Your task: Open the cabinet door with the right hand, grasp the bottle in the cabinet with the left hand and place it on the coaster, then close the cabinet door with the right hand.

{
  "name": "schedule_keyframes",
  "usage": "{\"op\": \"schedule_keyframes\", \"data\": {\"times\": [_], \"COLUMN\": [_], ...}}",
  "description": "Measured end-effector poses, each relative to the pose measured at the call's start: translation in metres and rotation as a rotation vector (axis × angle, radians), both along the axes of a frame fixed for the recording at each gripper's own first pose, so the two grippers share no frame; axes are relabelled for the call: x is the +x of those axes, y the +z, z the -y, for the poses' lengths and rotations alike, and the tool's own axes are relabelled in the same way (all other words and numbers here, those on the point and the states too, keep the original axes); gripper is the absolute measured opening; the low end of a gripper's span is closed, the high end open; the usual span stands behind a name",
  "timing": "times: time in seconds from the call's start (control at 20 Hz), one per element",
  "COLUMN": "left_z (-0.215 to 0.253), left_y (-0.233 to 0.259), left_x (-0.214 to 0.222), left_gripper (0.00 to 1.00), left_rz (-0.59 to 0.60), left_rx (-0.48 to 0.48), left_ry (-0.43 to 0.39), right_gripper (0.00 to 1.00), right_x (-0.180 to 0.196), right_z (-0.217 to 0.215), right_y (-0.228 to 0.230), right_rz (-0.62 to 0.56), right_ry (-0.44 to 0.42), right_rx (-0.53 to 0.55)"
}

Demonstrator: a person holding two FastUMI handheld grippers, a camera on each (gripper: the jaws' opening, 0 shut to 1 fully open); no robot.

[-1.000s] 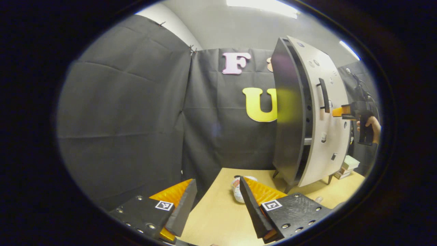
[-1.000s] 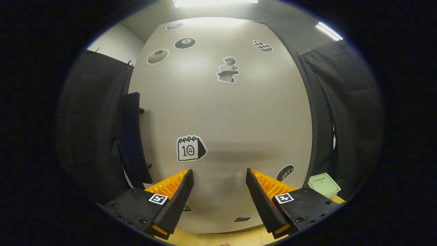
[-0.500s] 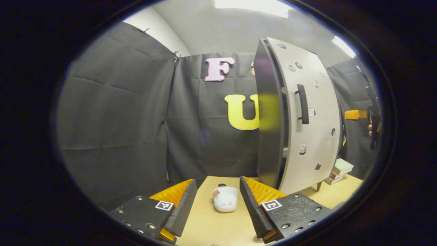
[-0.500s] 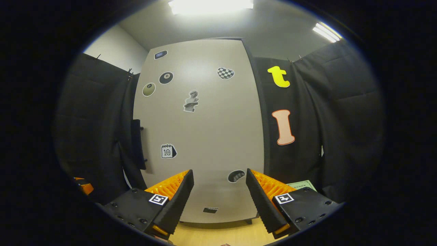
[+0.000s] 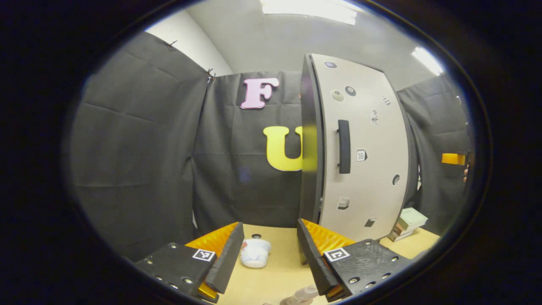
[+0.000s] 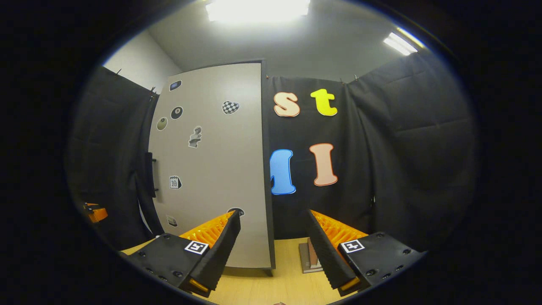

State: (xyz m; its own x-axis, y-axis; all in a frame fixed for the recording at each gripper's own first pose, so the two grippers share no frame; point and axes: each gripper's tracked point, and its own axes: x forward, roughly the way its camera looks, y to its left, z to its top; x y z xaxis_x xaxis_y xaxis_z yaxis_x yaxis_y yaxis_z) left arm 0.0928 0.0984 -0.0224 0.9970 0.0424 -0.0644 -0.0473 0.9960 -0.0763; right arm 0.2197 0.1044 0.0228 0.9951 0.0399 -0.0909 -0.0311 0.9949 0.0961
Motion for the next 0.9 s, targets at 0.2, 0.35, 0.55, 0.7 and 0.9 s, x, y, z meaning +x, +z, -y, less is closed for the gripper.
{"op": "schedule_keyframes", "data": {"times": [0.2, 0.35, 0.55, 0.7, 0.9], "left_z": [0.015, 0.023, 0.03, 0.034, 0.037], "left_y": [0.016, 0.028, 0.044, 0.053, 0.058], "left_x": [-0.004, -0.008, -0.009, -0.012, -0.013], "left_gripper": [0.76, 0.76, 0.76, 0.76, 0.78], "left_rz": [0.012, 0.024, 0.042, 0.059, 0.072], "left_rx": [0.011, 0.025, 0.048, 0.068, 0.068], "left_ry": [0.006, 0.011, 0.018, 0.024, 0.03], "right_gripper": [0.97, 0.97, 0.97, 0.97, 0.97], "right_x": [-0.014, -0.02, -0.029, -0.033, -0.034], "right_z": [0.03, 0.041, 0.053, 0.057, 0.062], "right_y": [-0.006, -0.01, -0.015, -0.017, -0.019], "right_rz": [0.003, 0.01, 0.014, 0.008, 0.001], "right_ry": [-0.009, -0.005, -0.005, -0.003, -0.008], "right_rx": [-0.021, -0.044, -0.061, -0.047, -0.038]}}
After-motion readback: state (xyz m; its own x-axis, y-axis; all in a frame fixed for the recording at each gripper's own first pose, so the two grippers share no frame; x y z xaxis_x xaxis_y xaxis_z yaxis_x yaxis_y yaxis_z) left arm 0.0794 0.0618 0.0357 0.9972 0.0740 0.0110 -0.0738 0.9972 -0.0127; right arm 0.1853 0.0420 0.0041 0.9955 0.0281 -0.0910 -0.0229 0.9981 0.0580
